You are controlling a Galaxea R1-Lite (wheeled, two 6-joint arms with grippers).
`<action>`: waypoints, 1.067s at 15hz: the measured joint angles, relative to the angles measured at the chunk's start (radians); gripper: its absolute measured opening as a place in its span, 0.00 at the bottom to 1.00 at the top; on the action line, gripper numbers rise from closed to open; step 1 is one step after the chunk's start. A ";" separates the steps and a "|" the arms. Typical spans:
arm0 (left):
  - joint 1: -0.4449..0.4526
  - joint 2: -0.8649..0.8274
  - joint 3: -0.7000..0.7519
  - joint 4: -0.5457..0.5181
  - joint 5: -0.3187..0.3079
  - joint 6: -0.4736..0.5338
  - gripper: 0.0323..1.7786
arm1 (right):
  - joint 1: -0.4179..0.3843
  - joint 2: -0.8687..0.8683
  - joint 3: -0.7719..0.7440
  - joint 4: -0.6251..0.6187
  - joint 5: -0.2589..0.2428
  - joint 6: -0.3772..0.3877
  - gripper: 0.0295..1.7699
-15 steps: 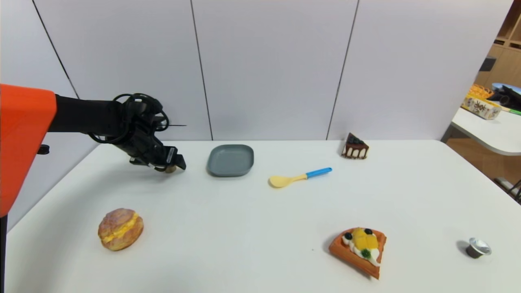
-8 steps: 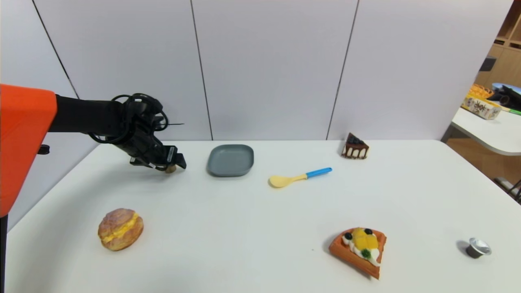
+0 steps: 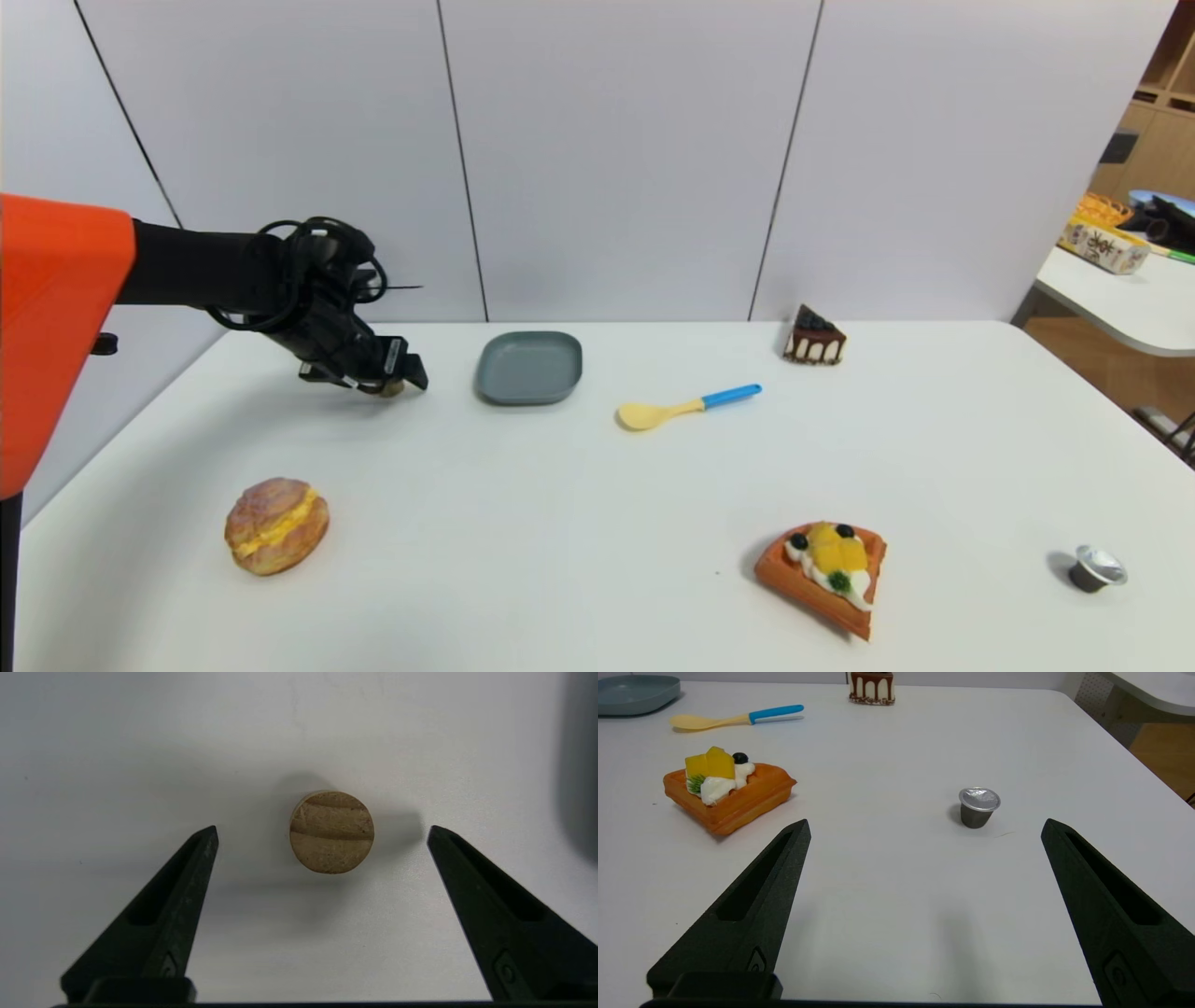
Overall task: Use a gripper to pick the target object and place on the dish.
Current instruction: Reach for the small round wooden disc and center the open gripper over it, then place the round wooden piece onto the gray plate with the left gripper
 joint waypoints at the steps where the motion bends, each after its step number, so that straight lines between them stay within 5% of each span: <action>1: 0.000 0.000 0.000 0.000 0.000 0.000 0.77 | 0.000 0.000 0.000 0.000 0.000 -0.001 0.97; 6: 0.000 0.004 0.000 0.003 0.000 -0.004 0.43 | 0.000 0.000 0.000 0.000 0.000 0.000 0.97; 7: 0.000 0.005 0.000 0.003 0.000 -0.004 0.28 | 0.000 0.000 0.000 -0.001 0.000 0.000 0.97; 16: -0.014 -0.035 -0.003 0.003 -0.006 0.018 0.28 | 0.000 0.000 0.000 -0.001 0.000 0.000 0.97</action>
